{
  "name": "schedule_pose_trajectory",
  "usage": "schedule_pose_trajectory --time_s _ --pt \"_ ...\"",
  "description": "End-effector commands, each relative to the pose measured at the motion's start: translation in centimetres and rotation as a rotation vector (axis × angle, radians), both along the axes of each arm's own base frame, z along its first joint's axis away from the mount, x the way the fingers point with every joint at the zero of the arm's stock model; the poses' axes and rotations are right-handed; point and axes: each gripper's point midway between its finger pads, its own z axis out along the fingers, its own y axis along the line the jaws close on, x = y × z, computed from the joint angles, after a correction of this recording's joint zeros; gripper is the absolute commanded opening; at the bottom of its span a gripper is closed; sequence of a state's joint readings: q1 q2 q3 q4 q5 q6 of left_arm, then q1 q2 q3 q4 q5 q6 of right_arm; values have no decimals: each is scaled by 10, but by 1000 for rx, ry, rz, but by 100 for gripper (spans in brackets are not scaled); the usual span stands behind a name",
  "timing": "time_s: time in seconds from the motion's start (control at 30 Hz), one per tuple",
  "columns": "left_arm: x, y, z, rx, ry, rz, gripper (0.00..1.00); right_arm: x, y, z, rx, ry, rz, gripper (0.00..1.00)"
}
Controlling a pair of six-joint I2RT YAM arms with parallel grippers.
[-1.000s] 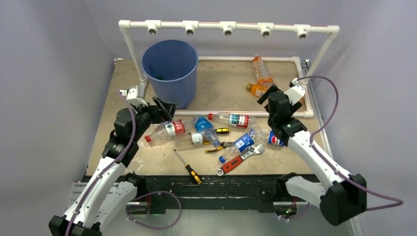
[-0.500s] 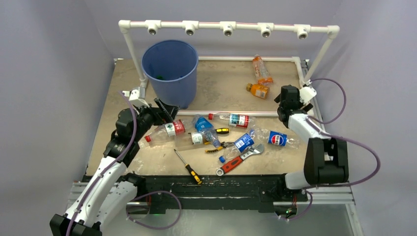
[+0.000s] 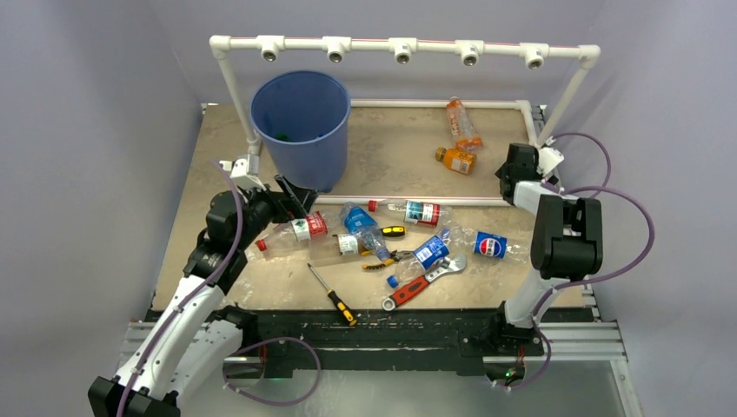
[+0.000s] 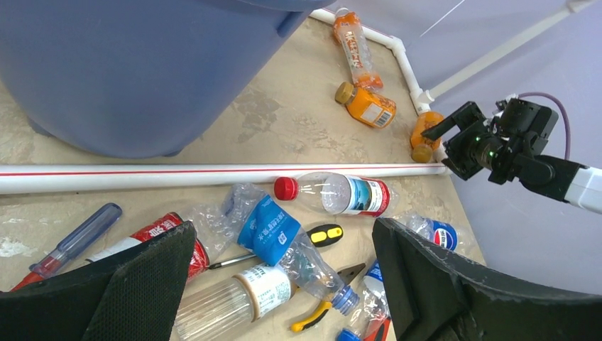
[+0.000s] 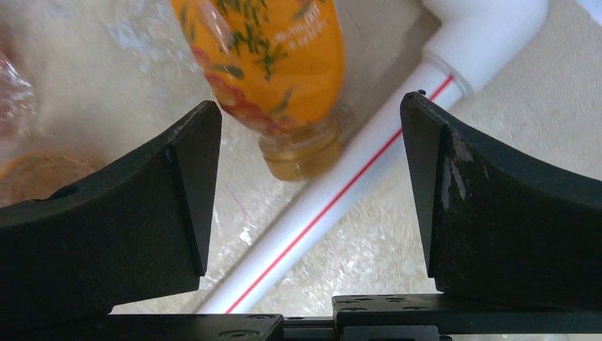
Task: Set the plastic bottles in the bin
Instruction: Pick up the plastic bottle from the corner of the board.
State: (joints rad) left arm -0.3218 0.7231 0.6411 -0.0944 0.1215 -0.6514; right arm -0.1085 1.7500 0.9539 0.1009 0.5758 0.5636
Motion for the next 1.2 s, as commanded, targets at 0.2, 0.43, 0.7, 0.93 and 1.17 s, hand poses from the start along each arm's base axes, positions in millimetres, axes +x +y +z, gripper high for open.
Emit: schedule_pose_trajectory --time_s 0.2,0.43,0.7,0.93,1.17 --pt "-1 -6 13 -22 -35 -34 94 37 -13 13 -36 -48 46 82" --pt "0 -9 10 -25 -25 -43 94 44 -9 5 -20 -40 70 74" --pt "1 -7 10 -26 -28 -36 94 40 -4 24 -20 -117 96 47" --pt "0 0 14 -18 -45 3 94 17 31 96 10 -343 145 41" --pt "0 22 25 5 -90 111 94 -45 175 200 145 -651 496 38"
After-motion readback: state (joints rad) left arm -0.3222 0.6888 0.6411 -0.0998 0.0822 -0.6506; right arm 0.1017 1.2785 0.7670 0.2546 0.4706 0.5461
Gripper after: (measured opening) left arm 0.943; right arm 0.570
